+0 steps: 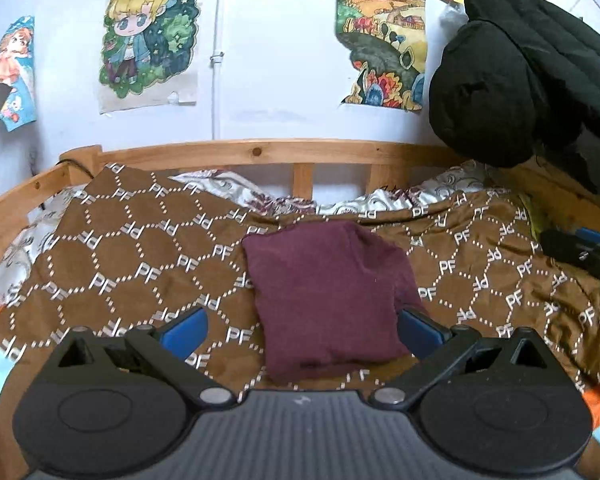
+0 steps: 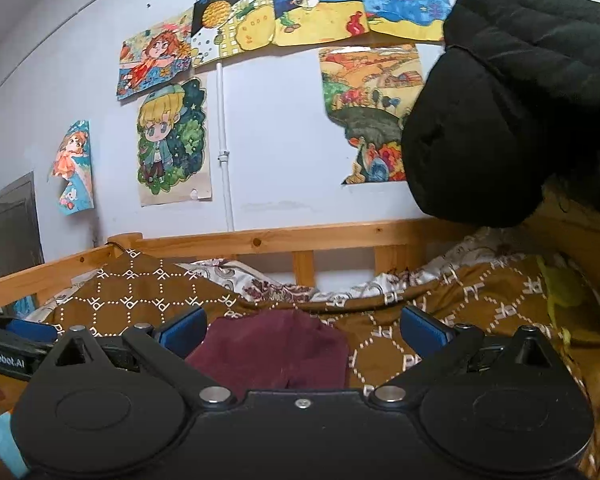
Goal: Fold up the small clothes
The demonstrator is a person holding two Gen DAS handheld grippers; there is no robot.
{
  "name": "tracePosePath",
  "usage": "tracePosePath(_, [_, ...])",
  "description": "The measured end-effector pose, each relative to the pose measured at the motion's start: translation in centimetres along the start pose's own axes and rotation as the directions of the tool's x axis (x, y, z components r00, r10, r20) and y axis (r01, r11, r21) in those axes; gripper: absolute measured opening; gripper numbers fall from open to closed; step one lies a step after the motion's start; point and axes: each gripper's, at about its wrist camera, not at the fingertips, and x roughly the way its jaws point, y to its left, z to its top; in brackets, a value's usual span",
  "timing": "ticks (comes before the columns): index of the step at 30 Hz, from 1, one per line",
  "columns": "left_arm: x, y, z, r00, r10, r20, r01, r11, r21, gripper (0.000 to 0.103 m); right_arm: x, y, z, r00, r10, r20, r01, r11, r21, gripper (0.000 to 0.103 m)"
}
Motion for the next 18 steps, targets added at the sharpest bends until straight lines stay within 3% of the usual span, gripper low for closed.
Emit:
tracePosePath(9, [-0.9,0.0,-2.7,1.000,0.000,0.001,0.000,1.000,0.002,0.102,-3.5,-0.3,-2.2,0.998,-0.025,-0.056,0.026,1.000,0.016,0.102])
tracePosePath(18, [1.1,0.0,-5.2,0.998,0.041,-0.050,-0.039,0.999,0.031,0.102,-2.4,-0.1,-4.9,0.991,-0.012,-0.132,0.013,1.000,0.008,0.102])
